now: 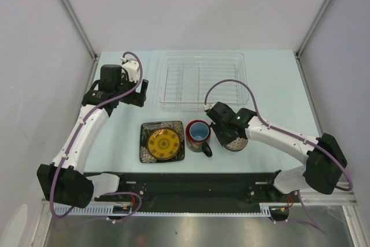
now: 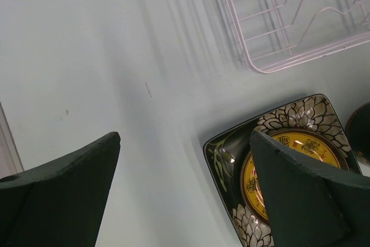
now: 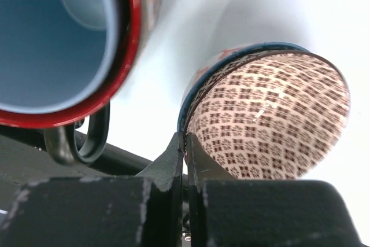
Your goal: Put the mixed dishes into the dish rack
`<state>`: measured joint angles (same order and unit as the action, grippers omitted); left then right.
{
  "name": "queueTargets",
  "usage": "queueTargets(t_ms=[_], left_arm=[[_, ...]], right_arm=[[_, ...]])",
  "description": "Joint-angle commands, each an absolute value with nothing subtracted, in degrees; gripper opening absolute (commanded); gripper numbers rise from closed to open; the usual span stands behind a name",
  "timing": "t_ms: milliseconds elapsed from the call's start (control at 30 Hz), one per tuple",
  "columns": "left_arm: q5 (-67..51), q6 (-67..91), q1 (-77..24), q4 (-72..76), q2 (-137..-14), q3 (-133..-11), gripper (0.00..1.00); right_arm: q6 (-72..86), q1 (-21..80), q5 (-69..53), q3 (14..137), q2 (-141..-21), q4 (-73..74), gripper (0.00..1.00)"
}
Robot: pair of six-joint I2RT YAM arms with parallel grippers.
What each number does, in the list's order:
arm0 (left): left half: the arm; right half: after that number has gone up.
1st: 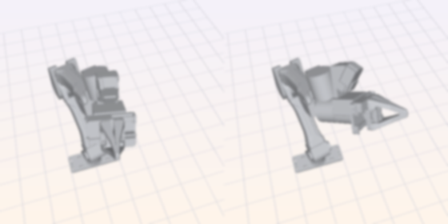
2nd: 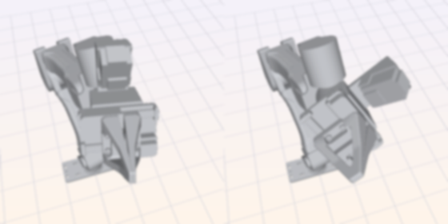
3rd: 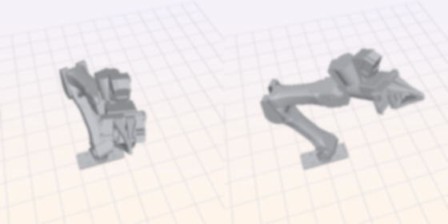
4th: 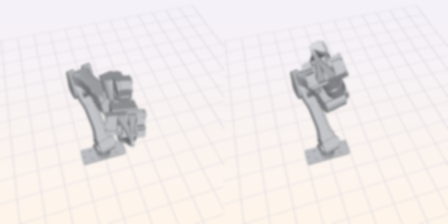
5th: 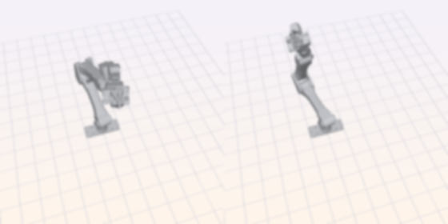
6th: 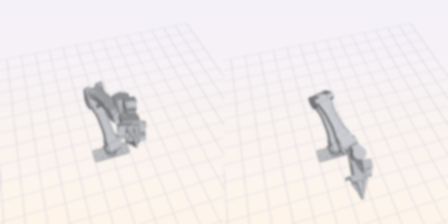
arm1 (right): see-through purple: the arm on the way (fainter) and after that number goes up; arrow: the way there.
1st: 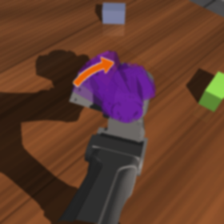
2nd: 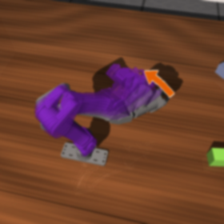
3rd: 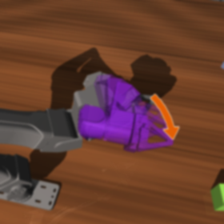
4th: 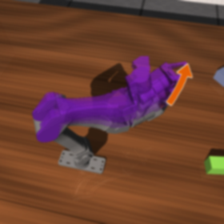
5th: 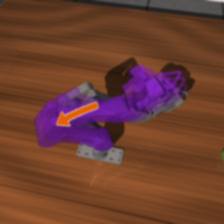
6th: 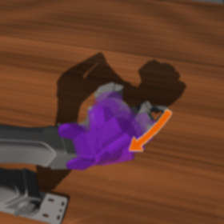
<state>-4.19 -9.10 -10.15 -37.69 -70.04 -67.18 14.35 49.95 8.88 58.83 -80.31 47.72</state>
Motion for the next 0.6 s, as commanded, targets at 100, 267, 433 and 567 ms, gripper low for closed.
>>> queueTargets(t_ms=[100, 267, 433, 567], left_arm=[[-4.04, -9.32, -10.28, -35.33, -68.38, -66.45, 1.00], [-4.22, -9.32, -10.28, -35.24, -68.64, -66.36, 1.00], [-4.13, -9.14, -10.28, -34.81, -68.82, -65.83, 1.00], [-3.96, -9.14, -10.28, -34.63, -68.91, -65.65, 1.00]], right_arm=[[14.50, 45.09, 4.22, 62.75, -73.83, 47.11, 0.00], [14.59, 43.42, 2.72, 63.28, -73.56, 47.37, 0.00], [14.77, 40.88, 0.62, 65.30, -71.55, 46.06, 0.00], [16.26, 35.87, -7.73, 66.09, -70.31, 44.39, 0.00]])
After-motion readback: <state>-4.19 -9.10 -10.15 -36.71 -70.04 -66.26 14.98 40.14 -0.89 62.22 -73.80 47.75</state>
